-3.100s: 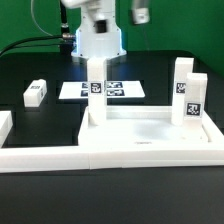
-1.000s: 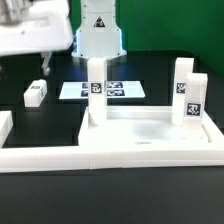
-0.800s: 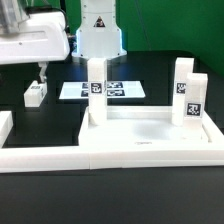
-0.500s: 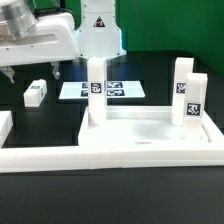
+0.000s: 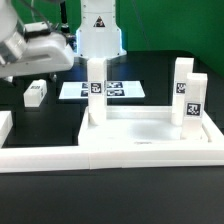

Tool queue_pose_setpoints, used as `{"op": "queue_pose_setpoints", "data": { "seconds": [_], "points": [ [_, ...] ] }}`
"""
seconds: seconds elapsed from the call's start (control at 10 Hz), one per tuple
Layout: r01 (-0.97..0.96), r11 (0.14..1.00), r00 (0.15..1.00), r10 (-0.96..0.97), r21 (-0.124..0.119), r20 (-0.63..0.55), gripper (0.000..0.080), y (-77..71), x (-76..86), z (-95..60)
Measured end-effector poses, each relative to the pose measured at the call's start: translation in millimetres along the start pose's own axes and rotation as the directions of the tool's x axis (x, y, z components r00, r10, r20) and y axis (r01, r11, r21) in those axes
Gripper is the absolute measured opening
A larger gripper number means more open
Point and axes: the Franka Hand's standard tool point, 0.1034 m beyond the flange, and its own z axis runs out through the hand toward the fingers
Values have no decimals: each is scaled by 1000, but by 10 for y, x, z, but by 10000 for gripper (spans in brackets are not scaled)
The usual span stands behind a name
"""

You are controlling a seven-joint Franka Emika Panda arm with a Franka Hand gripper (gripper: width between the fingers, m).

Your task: Assemble desk

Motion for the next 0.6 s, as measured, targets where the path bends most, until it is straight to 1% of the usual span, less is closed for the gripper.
{"op": "queue_pose_setpoints", "data": {
  "seconds": [0.1,0.2,0.5,0.6],
  "points": [
    [2,1000,1000,-2,-6,16,649,-9,47,1],
    [2,1000,1000,-2,-8,10,649,2,57,-6],
    [-3,1000,1000,3,-5,15,649,26,49,14],
    [-29,1000,998,28,7,63,649,152,29,162]
  ]
}}
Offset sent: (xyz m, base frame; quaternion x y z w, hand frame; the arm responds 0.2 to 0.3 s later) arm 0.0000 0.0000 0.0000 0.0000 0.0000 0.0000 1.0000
